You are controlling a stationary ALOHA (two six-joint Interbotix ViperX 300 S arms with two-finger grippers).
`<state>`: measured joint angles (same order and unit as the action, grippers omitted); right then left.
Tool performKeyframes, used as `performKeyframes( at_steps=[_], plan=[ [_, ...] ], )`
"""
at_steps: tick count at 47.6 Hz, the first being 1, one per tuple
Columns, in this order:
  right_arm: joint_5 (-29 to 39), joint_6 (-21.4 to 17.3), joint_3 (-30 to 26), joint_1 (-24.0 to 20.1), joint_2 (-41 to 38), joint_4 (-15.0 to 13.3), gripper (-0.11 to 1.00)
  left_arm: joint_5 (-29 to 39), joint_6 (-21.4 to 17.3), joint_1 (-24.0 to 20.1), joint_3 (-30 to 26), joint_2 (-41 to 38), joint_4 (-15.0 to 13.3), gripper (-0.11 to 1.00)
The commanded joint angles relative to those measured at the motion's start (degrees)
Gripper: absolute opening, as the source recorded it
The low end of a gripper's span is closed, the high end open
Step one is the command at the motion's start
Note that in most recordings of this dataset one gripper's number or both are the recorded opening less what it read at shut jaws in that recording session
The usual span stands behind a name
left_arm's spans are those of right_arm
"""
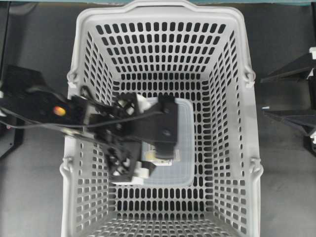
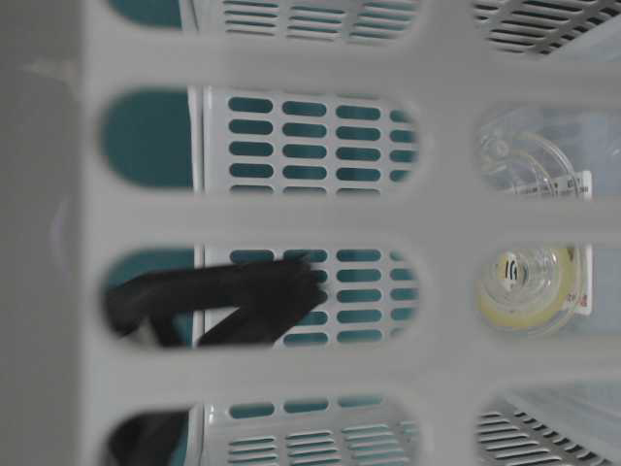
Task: Pick up the tape dispenser from the shopping basket with the left arm.
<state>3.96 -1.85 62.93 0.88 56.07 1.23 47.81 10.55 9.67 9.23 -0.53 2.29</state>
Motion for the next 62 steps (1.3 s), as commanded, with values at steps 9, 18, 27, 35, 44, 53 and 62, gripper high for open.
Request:
performKeyframes(
  at_steps=[9, 18, 27, 35, 44, 53, 62],
  plan=[
    [-1.67, 0.00, -0.70, 0.18, -0.18, 0.18, 0.78, -0.09, 4.04, 0.70, -1.67, -5.01, 0.18, 0.86],
    [-2.20, 0.00, -0.35, 0.18, -0.26, 0.18, 0.78, -0.79, 3.69, 0.70, 0.09, -8.79, 0.26, 0.85],
    [-2.99, 0.00, 0.09, 0.18, -0.26, 0.18, 0.78, -1.05, 3.52, 0.97, -0.26, -9.84, 0.18, 0.76],
    [-3.08, 0.00, 0.35, 0.18, -0.18, 0.09, 0.78, 1.93, 3.34, 0.79, -1.05, -7.56, 0.26, 0.30],
    [-3.08, 0.00, 0.62, 0.18, -0.18, 0.18, 0.78, 10.28, 3.34, 0.62, -8.26, -4.48, 0.26, 0.30],
    [-3.08, -0.09, 0.79, 0.18, -0.18, 0.18, 0.78, 22.50, 1.67, 0.70, -21.88, -3.78, 0.26, 0.29],
    [-3.43, -0.09, 1.05, 0.18, -0.18, 0.18, 0.78, 30.06, -2.46, 0.53, -30.41, -6.68, 0.26, 0.29]
  ],
)
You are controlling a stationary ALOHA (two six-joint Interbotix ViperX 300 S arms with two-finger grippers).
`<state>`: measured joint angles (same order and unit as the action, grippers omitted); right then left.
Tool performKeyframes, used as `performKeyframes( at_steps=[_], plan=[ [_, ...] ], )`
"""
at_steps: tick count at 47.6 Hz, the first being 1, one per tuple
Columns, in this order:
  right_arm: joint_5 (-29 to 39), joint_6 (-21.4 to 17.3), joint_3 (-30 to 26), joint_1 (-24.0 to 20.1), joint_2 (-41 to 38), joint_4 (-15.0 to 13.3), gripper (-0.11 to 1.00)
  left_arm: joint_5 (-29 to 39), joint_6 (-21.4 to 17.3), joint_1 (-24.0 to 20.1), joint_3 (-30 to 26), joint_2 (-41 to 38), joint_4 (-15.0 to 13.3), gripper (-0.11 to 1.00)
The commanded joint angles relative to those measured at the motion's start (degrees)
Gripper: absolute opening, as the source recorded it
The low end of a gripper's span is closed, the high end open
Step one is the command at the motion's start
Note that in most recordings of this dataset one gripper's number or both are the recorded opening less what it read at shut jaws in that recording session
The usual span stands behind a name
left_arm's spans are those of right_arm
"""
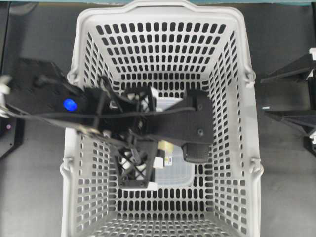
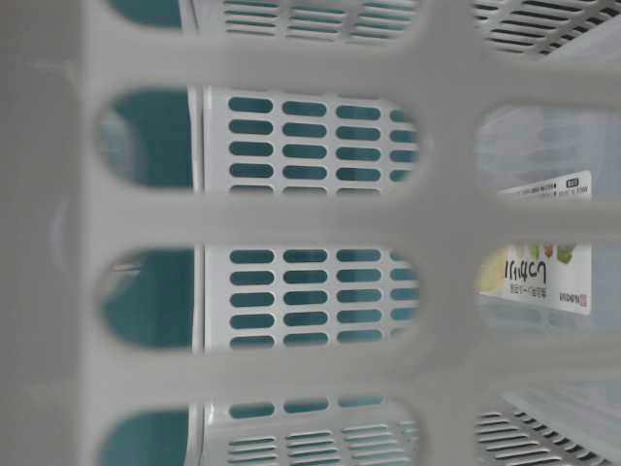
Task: Pick up the tape dispenser from the shopping basket with the left arm.
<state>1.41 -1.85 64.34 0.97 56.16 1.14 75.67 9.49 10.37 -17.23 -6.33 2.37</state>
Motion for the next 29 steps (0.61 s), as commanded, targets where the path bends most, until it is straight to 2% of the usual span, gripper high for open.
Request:
performKeyframes(
  at_steps=[1, 14, 29],
  plan=[
    [-1.05, -0.09, -0.35, 0.09, -0.26, 0.26, 0.78, 2.29, -1.76, -0.18, -4.22, -1.23, 0.18, 0.30],
    [-1.93, -0.09, -0.18, 0.09, -0.26, 0.26, 0.78, 1.85, -1.93, -0.18, -4.39, -3.43, 0.18, 0.30],
    [-2.02, -0.18, -0.18, 0.09, -0.26, 0.26, 0.78, -0.26, -1.93, -0.26, -1.76, -3.43, 0.18, 0.30]
  ],
)
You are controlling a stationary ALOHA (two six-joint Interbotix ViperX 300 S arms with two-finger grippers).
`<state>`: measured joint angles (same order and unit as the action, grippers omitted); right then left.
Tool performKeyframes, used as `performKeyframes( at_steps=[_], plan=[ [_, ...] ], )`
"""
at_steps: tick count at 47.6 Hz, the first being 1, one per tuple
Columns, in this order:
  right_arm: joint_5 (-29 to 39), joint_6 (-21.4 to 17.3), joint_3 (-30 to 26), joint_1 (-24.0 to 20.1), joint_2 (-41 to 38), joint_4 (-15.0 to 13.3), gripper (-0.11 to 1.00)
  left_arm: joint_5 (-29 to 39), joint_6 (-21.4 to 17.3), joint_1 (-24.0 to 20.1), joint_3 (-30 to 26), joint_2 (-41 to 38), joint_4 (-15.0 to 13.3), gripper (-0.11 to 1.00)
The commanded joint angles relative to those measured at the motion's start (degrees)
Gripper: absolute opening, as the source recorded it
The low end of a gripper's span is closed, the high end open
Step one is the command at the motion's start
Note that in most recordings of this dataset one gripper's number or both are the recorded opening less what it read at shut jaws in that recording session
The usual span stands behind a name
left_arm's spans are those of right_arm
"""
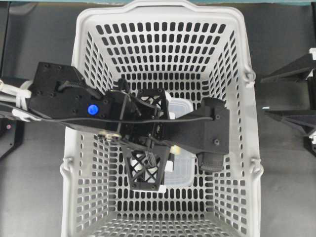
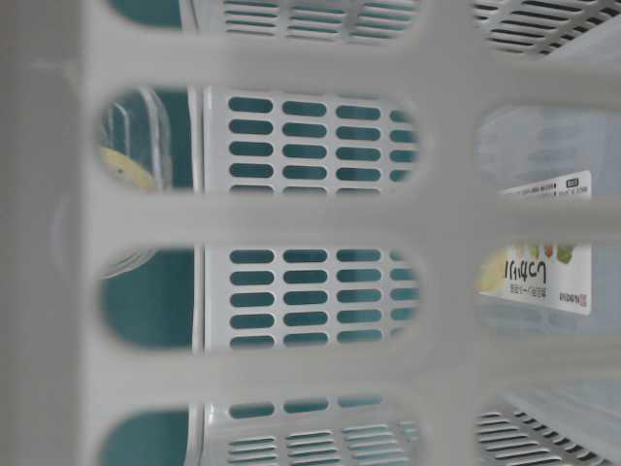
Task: Pick up the tape dispenser from the shopping basket with the left arm.
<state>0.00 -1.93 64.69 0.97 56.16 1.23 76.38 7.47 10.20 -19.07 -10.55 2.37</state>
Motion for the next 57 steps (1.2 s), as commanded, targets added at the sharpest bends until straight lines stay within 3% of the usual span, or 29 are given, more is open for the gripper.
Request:
performKeyframes(
  at_steps=[1, 57],
  plan=[
    [-0.62, -0.09, -0.53, 0.09, -0.26, 0.18, 0.78, -1.23, 0.09, -0.09, 0.26, 0.79, 0.18, 0.30],
    [-0.97, 0.00, -0.35, 0.09, -0.09, 0.18, 0.78, -2.11, 1.76, -0.44, 3.69, 1.41, 0.26, 0.29]
  ],
)
